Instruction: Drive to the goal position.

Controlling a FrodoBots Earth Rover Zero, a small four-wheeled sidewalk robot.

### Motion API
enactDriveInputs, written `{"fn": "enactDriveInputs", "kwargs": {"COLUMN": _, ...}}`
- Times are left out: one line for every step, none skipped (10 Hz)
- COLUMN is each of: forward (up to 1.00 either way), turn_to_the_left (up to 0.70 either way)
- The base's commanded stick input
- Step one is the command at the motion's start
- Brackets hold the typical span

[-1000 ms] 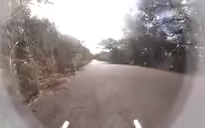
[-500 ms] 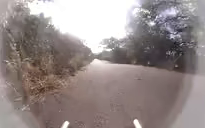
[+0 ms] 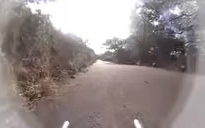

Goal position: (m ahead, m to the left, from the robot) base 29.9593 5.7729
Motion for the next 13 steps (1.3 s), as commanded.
{"fn": "enactDriveInputs", "kwargs": {"forward": 0.7, "turn_to_the_left": 0.0}}
{"fn": "enactDriveInputs", "kwargs": {"forward": 0.7, "turn_to_the_left": 0.0}}
{"fn": "enactDriveInputs", "kwargs": {"forward": 0.7, "turn_to_the_left": 0.0}}
{"fn": "enactDriveInputs", "kwargs": {"forward": 0.7, "turn_to_the_left": 0.0}}
{"fn": "enactDriveInputs", "kwargs": {"forward": 0.7, "turn_to_the_left": 0.0}}
{"fn": "enactDriveInputs", "kwargs": {"forward": 0.7, "turn_to_the_left": 0.0}}
{"fn": "enactDriveInputs", "kwargs": {"forward": 0.7, "turn_to_the_left": 0.0}}
{"fn": "enactDriveInputs", "kwargs": {"forward": 0.7, "turn_to_the_left": 0.0}}
{"fn": "enactDriveInputs", "kwargs": {"forward": 0.7, "turn_to_the_left": 0.0}}
{"fn": "enactDriveInputs", "kwargs": {"forward": 0.7, "turn_to_the_left": -0.19}}
{"fn": "enactDriveInputs", "kwargs": {"forward": 0.7, "turn_to_the_left": -0.26}}
{"fn": "enactDriveInputs", "kwargs": {"forward": 0.7, "turn_to_the_left": -0.32}}
{"fn": "enactDriveInputs", "kwargs": {"forward": 0.7, "turn_to_the_left": -0.24}}
